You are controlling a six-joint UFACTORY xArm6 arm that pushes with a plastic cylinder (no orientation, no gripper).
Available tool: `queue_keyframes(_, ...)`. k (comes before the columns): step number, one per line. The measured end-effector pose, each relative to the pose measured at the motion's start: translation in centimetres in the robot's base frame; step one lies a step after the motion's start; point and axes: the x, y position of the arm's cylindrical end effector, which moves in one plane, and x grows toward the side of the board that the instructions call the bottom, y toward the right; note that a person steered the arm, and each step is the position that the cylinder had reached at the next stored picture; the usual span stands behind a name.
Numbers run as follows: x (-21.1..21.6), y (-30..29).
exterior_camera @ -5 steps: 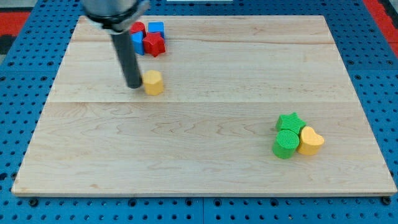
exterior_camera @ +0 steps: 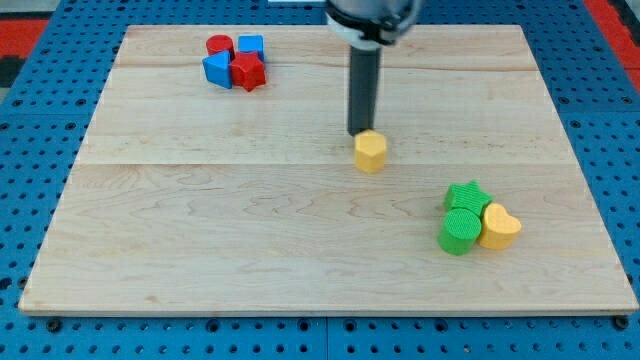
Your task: Place the yellow hexagon into the green star
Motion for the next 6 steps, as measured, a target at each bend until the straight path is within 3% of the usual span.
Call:
queue_keyframes(1,2.3,0.1)
queue_keyframes(2,0.3,-3.9)
queue_keyframes(4,9.8,2.4)
queue_keyframes(5,11.0,5.4)
queue_keyframes(6,9.8,3.0)
